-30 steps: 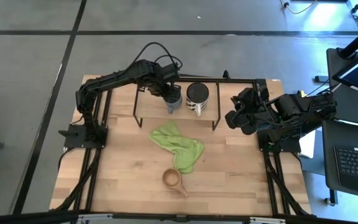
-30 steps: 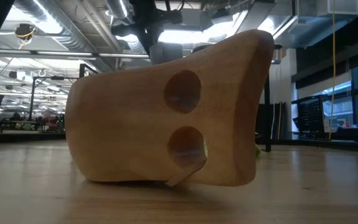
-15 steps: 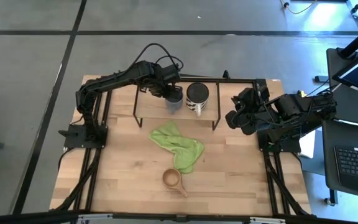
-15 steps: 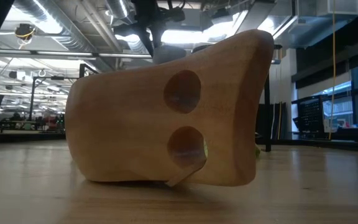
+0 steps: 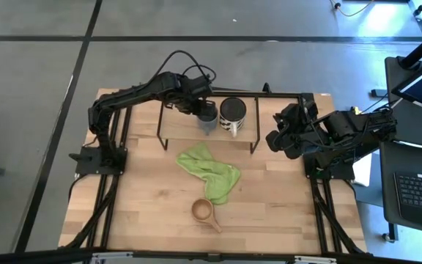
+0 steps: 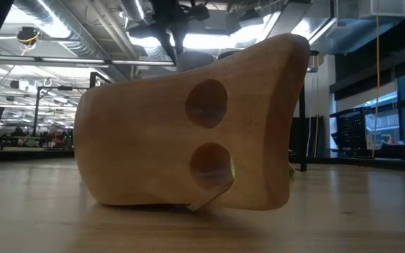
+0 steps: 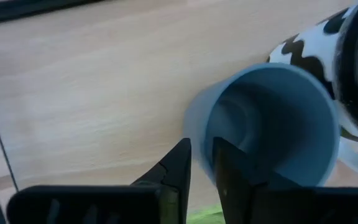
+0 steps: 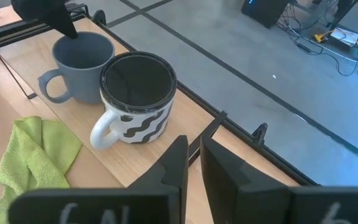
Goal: Stack small to large cups/mugs on shelf
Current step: Put the blue mug on the shelf, then put the brown mug on the shelf
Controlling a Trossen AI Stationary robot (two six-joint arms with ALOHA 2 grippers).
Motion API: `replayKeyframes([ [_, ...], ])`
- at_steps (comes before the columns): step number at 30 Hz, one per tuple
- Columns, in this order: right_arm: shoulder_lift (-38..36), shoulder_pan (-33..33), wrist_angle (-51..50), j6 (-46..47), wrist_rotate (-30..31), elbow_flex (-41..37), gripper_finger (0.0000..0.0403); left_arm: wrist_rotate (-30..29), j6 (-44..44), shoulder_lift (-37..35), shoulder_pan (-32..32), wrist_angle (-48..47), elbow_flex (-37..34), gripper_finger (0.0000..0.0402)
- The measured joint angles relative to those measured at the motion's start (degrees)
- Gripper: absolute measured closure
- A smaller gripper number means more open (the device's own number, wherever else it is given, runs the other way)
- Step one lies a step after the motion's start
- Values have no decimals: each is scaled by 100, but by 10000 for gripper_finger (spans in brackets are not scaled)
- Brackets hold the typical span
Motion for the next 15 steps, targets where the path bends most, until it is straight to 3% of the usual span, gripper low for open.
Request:
replayKeyframes([
  [8, -20, 0, 0, 7, -35, 0, 357, -599, 7, -545, -360, -281, 7, 325],
  [15, -10, -9, 328, -30, -894, 2, 357, -1872, -105, -1007, -1636, -304, 11, 328],
])
